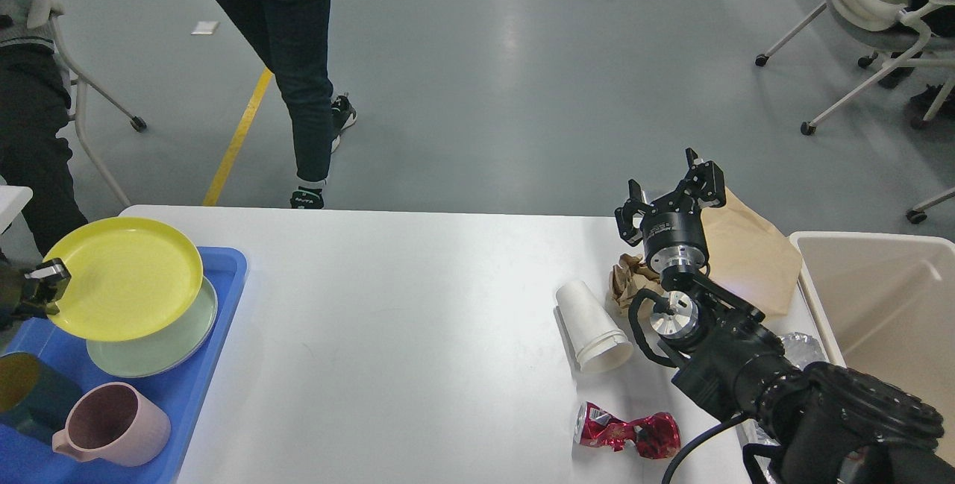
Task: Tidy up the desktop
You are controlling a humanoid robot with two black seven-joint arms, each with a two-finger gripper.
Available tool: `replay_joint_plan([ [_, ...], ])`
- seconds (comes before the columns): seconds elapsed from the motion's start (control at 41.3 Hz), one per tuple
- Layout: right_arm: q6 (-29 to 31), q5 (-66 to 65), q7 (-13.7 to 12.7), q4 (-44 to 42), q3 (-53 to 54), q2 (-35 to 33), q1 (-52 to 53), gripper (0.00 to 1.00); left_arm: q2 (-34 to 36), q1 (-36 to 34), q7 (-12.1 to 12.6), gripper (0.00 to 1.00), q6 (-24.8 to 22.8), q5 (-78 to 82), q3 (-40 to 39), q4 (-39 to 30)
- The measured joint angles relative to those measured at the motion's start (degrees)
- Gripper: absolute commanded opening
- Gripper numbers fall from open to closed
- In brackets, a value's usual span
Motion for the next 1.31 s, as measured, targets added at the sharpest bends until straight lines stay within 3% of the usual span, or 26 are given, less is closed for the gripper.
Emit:
replay_joint_plan([
  [0.097, 0.00, 0.00, 0.00, 0.00, 0.02, 0.04, 0.01, 1.00, -0.03, 5.32, -0.01, 0.00, 4.56, 0.09, -4.18, 1.42],
  [0.339, 0.00, 0.00, 0.00, 0.00, 0.01, 0.05, 0.01, 1.00, -1.69, 15.19, 0.90, 0.00, 7.33, 0.17, -12.54, 8.14],
  [0.533, 0.00, 0.00, 0.00, 0.00, -0.06, 0.04, 0.01, 1.00, -3.57, 18.30, 1.00, 0.00, 10.02, 0.13, -15.67, 11.28],
  [0.921, 0.00, 0.00, 0.00, 0.00, -0.02, 0.03, 0.00, 1.00, -4.06, 20.43, 1.07, 0.08, 10.08, 0.21, -16.16, 11.62],
  [1.042, 0.00, 0.00, 0.00, 0.00, -0.01, 0.05, 0.00, 1.00, -4.06, 21.02, 0.97, 0.29, 10.23, 0.21, -16.20, 11.87],
  [1.188, 0.00, 0.00, 0.00, 0.00, 0.00, 0.05, 0.00, 1.00, -4.12, 21.23, 0.60, 0.70, 10.28, 0.20, -16.47, 12.29],
  [1.309, 0.00, 0.00, 0.00, 0.00, 0.00, 0.05, 0.00, 1.00, -4.14, 21.23, 0.64, 0.81, 10.28, 0.15, -18.23, 12.32],
])
